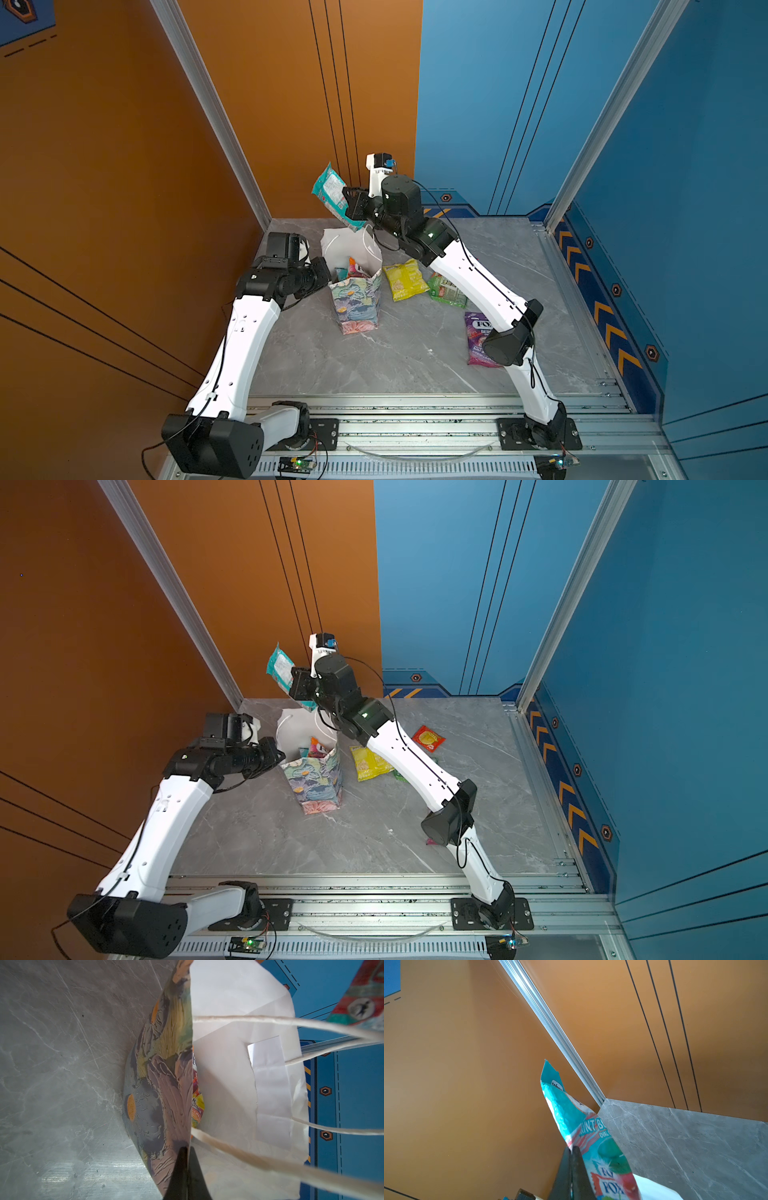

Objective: Place the snacks into the paper bag
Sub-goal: Place the snack in the paper bag.

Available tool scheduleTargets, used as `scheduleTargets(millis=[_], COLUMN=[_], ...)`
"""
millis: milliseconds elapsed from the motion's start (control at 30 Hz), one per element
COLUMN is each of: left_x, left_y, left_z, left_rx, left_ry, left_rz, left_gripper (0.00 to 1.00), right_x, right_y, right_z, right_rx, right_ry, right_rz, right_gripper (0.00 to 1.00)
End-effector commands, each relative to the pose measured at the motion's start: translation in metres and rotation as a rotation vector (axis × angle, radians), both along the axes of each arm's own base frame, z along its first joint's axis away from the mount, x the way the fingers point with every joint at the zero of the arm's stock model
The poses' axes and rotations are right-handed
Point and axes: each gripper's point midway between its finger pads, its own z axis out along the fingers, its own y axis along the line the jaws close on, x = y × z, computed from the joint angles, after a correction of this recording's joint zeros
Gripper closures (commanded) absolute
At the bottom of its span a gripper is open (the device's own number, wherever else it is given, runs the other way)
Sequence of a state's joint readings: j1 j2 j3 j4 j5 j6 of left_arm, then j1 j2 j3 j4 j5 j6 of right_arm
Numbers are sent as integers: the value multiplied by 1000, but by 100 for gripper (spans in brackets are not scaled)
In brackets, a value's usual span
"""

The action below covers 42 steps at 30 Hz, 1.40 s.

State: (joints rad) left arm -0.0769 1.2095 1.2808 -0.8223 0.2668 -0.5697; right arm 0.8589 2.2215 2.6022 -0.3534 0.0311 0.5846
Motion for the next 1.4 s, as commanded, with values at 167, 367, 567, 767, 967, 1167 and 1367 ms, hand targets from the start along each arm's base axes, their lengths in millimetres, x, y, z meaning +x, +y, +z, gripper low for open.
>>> scheduleTargets(millis=[167,367,567,767,967,1167,1367], left_x=[-1,-1,-1,-1,-1,0,-1], left_y=[-7,-6,-7,-7,-7,-7,-7], left_z=[1,1,1,0,-1,0,0], left_rx=[-33,-32,-36,-35,-38,-39,-39], left_ry=[-11,-13,-13,-15,-14,-15,-16], left_rz=[-23,-19,-21,-22,-20,-24,-21], left_gripper=[100,100,100,100,100,100,100], right_x=[-25,-39,-46,-48,-49,-46,-44], right_y=[-33,-49,-58,-60,-58,-56,-43], right_z=[46,51,38,18,-1,-19,-32], right_rx=[48,41,48,38,51,85,141], right_ry=[-23,-7,29,85,142,203,274], right_rz=[-40,-40,-45,-35,-27,-34,-7], right_gripper=[100,100,100,100,100,100,100])
